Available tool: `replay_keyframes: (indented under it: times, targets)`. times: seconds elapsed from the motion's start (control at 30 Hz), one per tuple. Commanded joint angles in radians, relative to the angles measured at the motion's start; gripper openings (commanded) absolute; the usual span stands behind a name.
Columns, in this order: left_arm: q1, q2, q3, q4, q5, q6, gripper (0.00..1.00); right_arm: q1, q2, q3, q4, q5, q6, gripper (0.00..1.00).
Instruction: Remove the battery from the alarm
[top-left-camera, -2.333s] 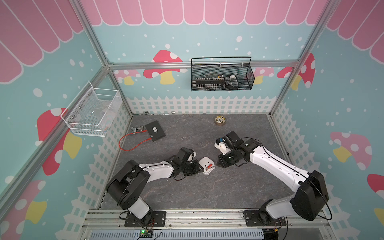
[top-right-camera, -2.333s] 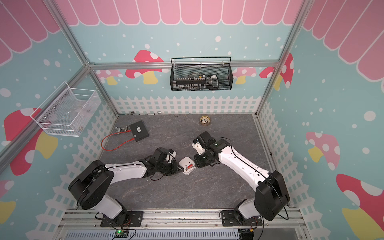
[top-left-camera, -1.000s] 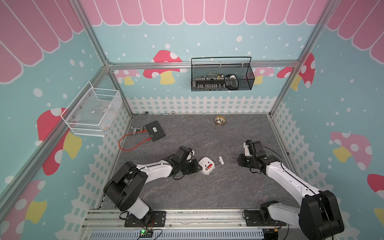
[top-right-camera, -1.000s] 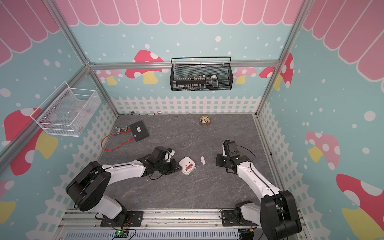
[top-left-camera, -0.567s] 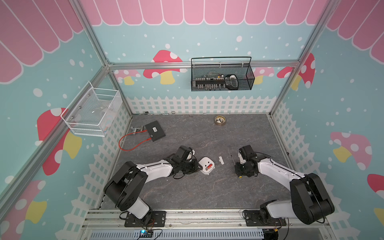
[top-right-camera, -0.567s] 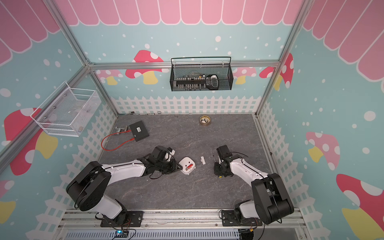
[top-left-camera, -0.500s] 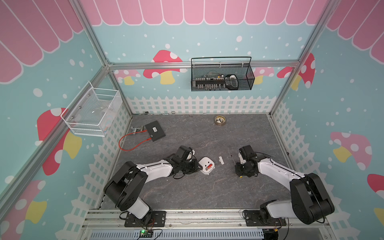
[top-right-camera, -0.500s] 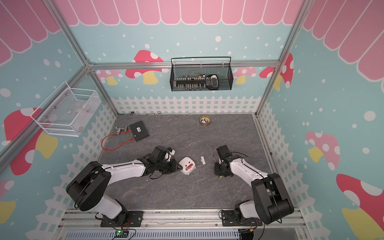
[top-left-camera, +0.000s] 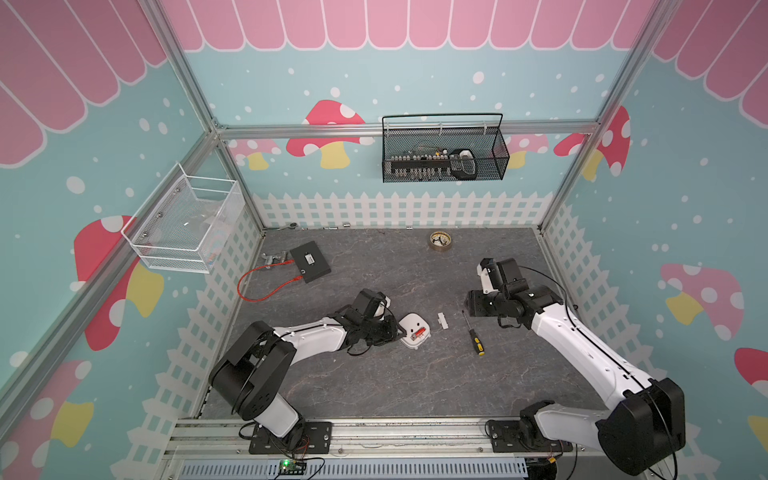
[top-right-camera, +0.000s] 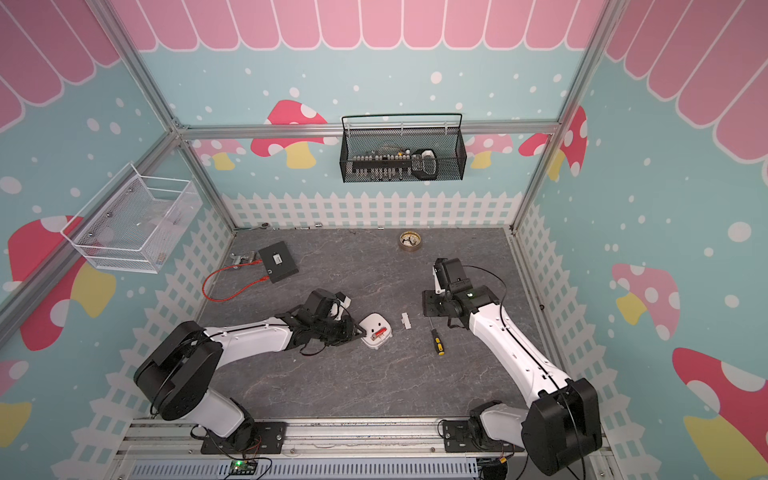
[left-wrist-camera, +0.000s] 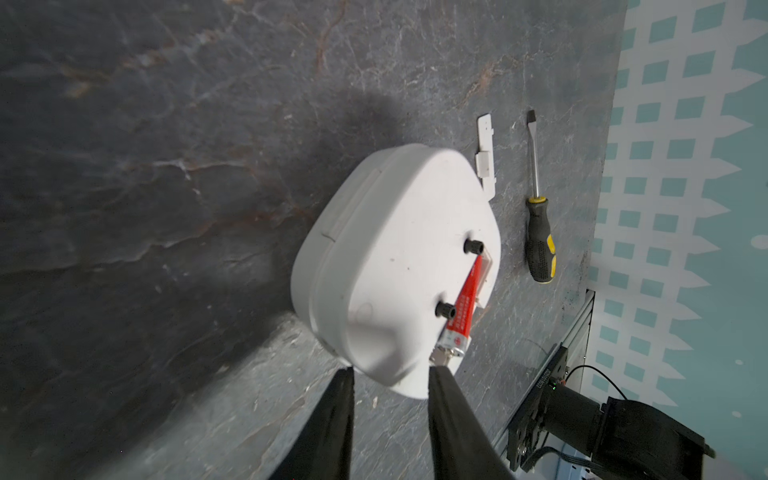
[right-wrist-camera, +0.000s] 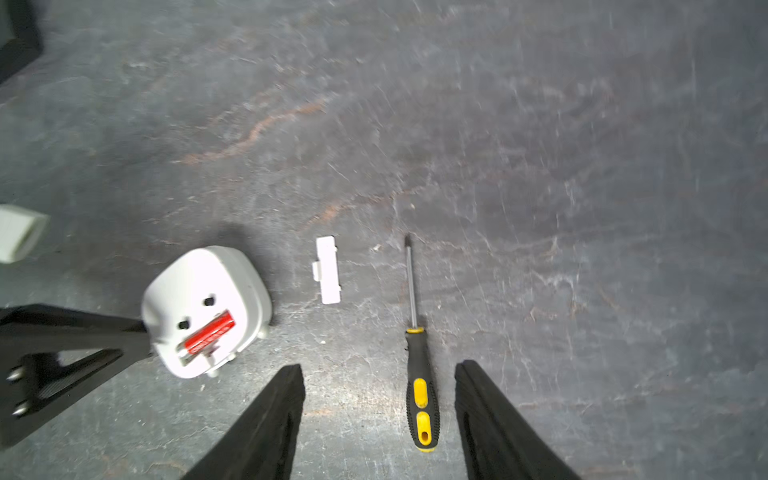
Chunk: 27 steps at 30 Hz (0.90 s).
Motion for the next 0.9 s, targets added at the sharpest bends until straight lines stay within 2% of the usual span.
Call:
replay_keyframes:
  times: [0.0,0.07,0.13,0.27,0.37,0.53,0.67,0.87]
  targets:
    - [0.008,0.026,0.036,-0.02,-0.025,0.035,0.34,0.115,0.077,0.024,-0.069,-0.07,-0.106,0.62]
    - [0.008,0.025,0.04,-0.022,-0.025,0.035,0.33,0.182,0.128,0.025,-0.064,-0.07,-0.151,0.62]
    - [0.01,0.018,0.041,-0.028,-0.034,0.041,0.33,0.206,0.151,0.028,-0.056,-0.046,-0.196,0.62]
    - [0.036,0.043,0.057,-0.03,-0.03,0.062,0.33,0.212,0.125,0.014,0.025,-0.031,-0.354,0.61]
    - [0.06,0.076,0.088,-0.028,-0.03,0.082,0.33,0.212,0.118,0.012,0.06,-0.032,-0.42,0.61]
    - [0.083,0.116,0.144,-0.033,0.007,0.105,0.33,0.207,0.184,0.022,0.074,0.038,-0.399,0.57]
    - [0.078,0.006,0.054,-0.052,0.022,0.093,0.32,0.194,0.268,0.036,0.082,0.069,-0.321,0.51]
    - [0.036,-0.158,-0.079,-0.068,0.036,0.028,0.31,0.194,0.376,0.064,0.136,0.024,-0.285,0.44]
